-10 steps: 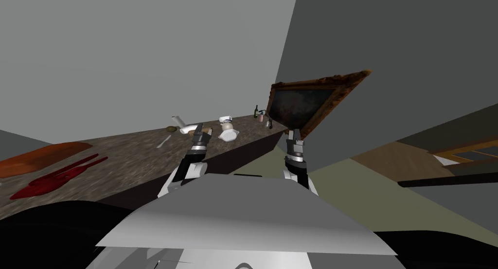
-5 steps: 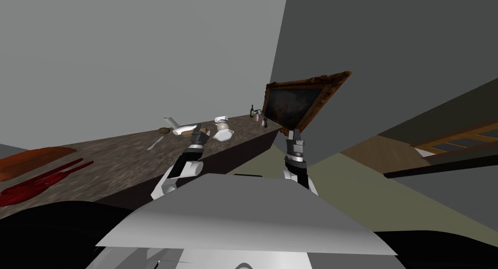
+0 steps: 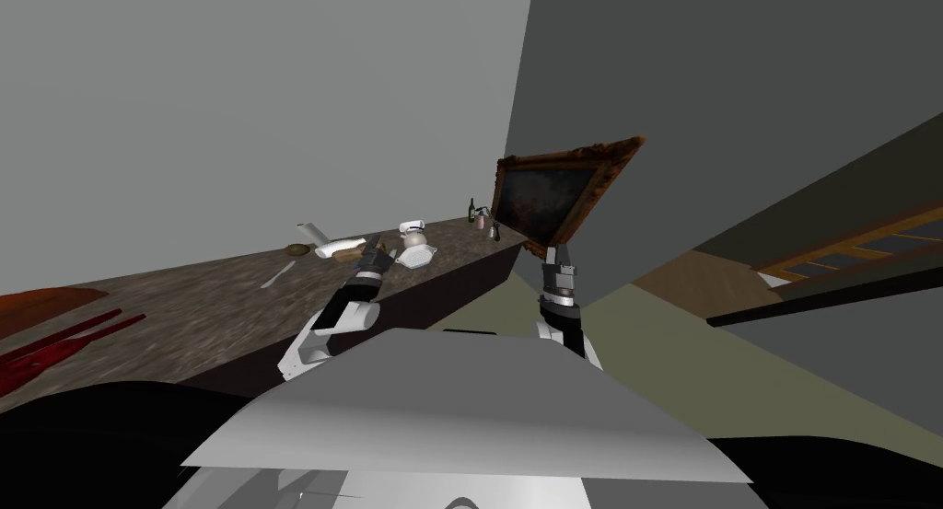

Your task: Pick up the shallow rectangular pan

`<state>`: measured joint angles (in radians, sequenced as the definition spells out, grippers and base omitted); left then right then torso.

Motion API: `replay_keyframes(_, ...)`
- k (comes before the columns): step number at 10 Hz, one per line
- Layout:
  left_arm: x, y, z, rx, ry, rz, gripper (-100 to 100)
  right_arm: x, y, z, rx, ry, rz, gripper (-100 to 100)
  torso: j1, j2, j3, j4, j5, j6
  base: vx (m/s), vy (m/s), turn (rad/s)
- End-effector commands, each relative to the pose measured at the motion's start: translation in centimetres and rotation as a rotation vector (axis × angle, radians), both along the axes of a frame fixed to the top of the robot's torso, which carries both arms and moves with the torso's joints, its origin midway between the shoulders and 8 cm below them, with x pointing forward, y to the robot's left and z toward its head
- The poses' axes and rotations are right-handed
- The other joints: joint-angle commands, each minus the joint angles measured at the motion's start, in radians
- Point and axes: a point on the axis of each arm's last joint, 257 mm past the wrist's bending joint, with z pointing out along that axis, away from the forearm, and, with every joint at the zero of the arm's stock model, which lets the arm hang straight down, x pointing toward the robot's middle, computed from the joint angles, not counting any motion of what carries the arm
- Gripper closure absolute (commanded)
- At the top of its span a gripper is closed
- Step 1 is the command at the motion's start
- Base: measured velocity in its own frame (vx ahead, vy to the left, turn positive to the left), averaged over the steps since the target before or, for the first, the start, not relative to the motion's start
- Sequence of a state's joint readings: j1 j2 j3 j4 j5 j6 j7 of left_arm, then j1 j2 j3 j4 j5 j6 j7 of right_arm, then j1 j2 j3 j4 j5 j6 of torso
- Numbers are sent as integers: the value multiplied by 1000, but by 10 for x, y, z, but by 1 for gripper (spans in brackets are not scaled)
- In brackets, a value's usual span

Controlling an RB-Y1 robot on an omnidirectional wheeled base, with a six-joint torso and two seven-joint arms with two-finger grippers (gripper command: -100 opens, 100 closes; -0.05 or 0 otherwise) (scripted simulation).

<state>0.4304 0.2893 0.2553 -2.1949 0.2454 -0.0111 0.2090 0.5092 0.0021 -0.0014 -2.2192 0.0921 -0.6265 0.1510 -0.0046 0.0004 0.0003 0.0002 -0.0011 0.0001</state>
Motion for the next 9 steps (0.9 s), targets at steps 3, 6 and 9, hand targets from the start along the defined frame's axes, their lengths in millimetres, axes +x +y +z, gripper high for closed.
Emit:
replay_keyframes(3, 6, 15, -18, -48, 81, 14, -100, 0, 0, 0, 0, 0, 0, 0, 0, -1, -1, 0, 0, 0, 13, -66, -41)
replay_keyframes(6, 11, 33, -32, -105, 147, 27, -100, 0, 0, 0, 0, 0, 0, 0, 1, 0, 0, 0, 0, 0, 6, -63, -62)
replay_keyframes(9, 13, 43, -53, -147, 231, 44, -100, 0, 0, 0, 0, 0, 0, 0, 1, -1, -1, 0, 0, 0, 21, -54, -41)
